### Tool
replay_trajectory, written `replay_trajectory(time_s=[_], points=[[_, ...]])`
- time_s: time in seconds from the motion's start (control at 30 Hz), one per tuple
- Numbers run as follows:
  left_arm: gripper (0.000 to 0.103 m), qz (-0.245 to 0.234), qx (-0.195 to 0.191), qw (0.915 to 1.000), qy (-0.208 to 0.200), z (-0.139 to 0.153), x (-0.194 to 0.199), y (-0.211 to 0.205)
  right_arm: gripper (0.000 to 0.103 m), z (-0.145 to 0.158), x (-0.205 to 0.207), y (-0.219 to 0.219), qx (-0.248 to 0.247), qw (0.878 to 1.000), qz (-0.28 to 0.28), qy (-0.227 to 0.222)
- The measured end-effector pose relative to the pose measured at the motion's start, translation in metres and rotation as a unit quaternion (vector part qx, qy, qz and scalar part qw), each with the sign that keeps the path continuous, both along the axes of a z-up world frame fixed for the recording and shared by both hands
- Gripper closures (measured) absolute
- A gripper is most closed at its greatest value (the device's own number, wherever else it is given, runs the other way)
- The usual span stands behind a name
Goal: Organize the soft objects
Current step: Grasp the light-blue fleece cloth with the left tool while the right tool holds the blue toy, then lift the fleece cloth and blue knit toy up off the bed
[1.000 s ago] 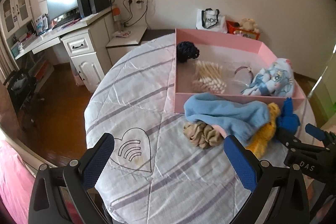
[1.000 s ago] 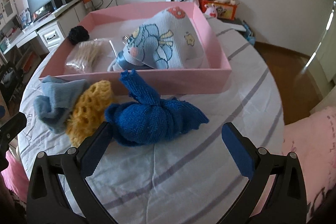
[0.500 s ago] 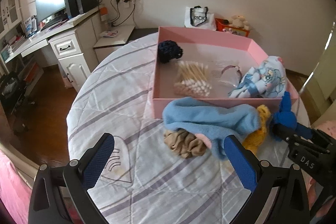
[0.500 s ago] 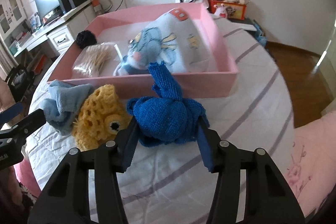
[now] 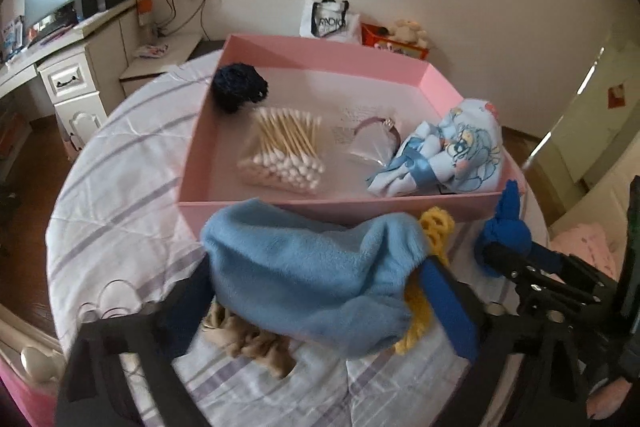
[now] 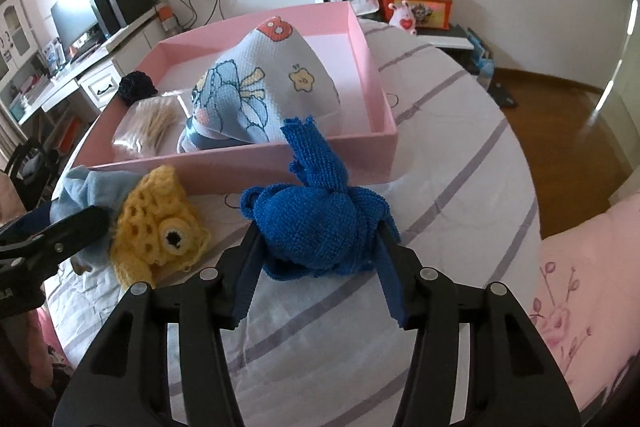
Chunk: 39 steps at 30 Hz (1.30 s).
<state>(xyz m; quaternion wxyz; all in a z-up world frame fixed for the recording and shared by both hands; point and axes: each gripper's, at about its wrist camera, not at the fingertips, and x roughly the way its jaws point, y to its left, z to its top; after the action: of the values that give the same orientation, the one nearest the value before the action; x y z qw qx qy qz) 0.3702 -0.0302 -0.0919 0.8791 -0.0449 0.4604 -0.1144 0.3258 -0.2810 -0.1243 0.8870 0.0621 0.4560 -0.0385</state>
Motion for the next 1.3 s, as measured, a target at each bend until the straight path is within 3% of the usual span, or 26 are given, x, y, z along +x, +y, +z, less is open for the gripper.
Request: replay_trajectory(time_s=[0.03,0.13,0.3,0.93,1.3], points=[[0.037,0.001,0.003,1.0,0.004,-0.002,0.004,-0.001,0.051,-0.001,0.001,0.0,0.0,1.0,0.0,0.0],[0.059,0.002,0.018,0.9998,0.006,-0.008,0.01,-0.004,0.051,-0.002,0.003,0.0,0.001,1.0,0.0,0.0],[0.077,0.01,0.013,0.9999,0.003,-0.008,0.01,-0.002,0.05,-0.002,0.002,0.001,0.0,1.0,-0.002,0.001],[0.08,0.025,0.02,0.9991,-0.026,0.03,-0.036,0.012,0.051,0.03,-0.028,0.018,-0.005,0.999,0.012,-0.035],[0.08,0.036,0.018,0.9965,-0.073,0.071,-0.096,0.025,0.051,0.072,-0.072,0.038,-0.018,0.995,0.03,-0.091]])
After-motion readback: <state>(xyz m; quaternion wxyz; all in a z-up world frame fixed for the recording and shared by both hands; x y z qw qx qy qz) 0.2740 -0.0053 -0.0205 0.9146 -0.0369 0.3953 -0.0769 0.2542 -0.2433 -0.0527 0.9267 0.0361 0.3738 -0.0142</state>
